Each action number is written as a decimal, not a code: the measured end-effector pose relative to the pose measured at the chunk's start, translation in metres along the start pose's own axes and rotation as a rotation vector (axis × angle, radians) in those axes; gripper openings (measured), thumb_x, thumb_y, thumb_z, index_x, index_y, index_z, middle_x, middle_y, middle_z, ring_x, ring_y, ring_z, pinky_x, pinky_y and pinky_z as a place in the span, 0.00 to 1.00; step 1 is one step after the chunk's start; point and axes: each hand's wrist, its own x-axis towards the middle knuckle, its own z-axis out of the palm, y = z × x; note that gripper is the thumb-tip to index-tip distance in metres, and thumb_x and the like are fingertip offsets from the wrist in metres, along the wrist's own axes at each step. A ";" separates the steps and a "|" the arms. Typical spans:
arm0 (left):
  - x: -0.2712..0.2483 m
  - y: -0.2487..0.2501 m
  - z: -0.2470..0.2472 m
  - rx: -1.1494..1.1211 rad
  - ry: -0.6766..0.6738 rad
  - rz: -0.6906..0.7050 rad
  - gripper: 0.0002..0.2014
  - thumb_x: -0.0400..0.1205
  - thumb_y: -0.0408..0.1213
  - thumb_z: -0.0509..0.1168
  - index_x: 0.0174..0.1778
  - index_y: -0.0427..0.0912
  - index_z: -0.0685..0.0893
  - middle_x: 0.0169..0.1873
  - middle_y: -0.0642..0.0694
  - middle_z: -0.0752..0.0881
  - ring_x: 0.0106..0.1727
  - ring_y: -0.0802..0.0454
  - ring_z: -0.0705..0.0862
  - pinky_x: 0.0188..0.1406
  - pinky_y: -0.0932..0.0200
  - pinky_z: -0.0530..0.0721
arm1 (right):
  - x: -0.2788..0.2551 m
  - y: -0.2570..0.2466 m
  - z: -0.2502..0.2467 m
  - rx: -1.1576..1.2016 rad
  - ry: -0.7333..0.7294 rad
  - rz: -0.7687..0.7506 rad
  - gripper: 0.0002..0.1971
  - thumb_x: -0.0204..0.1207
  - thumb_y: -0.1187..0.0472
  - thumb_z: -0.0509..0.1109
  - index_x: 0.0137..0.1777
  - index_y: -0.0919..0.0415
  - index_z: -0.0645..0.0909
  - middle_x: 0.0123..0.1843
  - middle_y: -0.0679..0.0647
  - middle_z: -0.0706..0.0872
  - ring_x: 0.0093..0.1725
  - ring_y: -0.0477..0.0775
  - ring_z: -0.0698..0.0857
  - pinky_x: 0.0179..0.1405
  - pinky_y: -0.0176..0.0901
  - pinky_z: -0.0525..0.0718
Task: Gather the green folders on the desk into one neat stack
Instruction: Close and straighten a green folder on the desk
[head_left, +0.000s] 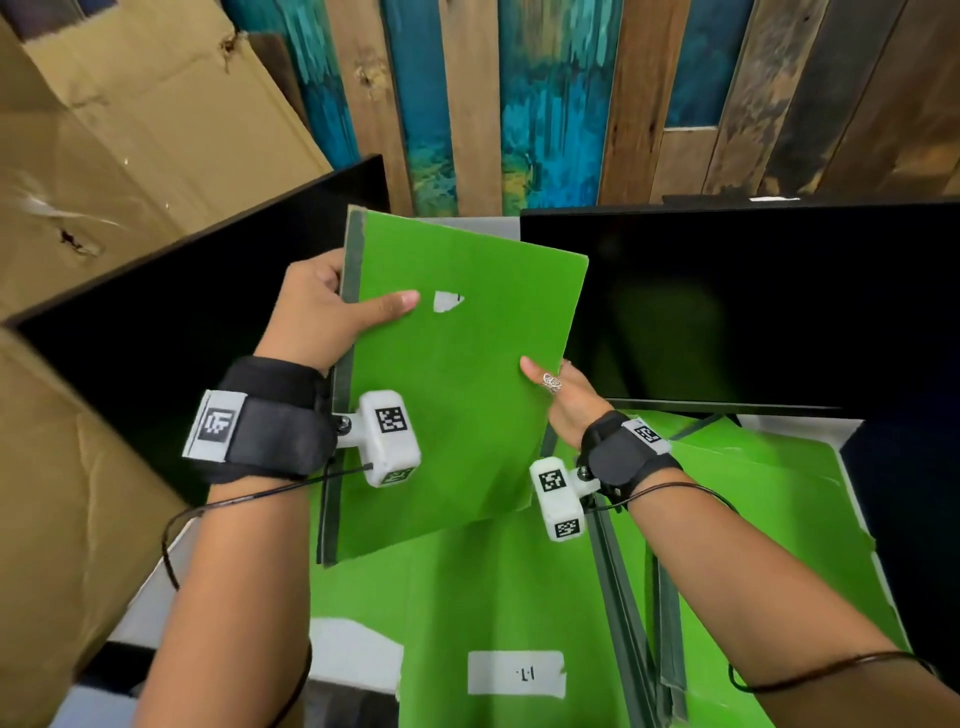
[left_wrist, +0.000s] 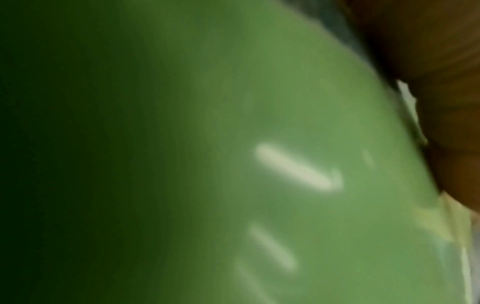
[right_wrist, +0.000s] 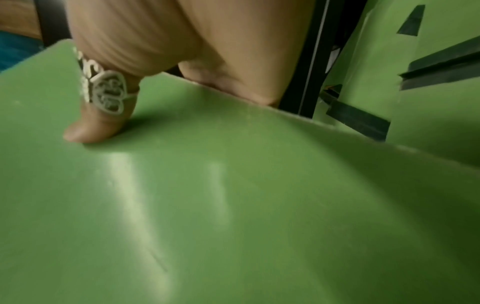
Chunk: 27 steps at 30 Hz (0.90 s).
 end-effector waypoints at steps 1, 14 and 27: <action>0.001 -0.008 -0.002 -0.018 0.038 -0.014 0.14 0.70 0.26 0.74 0.40 0.51 0.85 0.29 0.62 0.91 0.31 0.66 0.89 0.36 0.64 0.90 | -0.003 -0.001 0.002 -0.015 0.015 -0.016 0.39 0.67 0.57 0.76 0.76 0.65 0.64 0.69 0.50 0.76 0.69 0.53 0.76 0.76 0.52 0.68; -0.008 -0.094 0.020 -0.007 0.115 -0.215 0.15 0.80 0.32 0.65 0.62 0.35 0.76 0.50 0.45 0.84 0.46 0.55 0.85 0.58 0.51 0.83 | -0.007 0.006 -0.034 -0.290 0.190 -0.100 0.21 0.72 0.65 0.74 0.65 0.66 0.77 0.56 0.53 0.83 0.51 0.45 0.84 0.54 0.32 0.81; -0.054 -0.135 0.194 0.242 -0.775 -0.640 0.31 0.78 0.27 0.67 0.75 0.42 0.60 0.71 0.36 0.73 0.58 0.37 0.85 0.32 0.61 0.89 | -0.068 0.032 -0.212 -0.889 0.724 0.227 0.40 0.70 0.50 0.75 0.78 0.65 0.63 0.78 0.64 0.69 0.76 0.65 0.69 0.73 0.57 0.69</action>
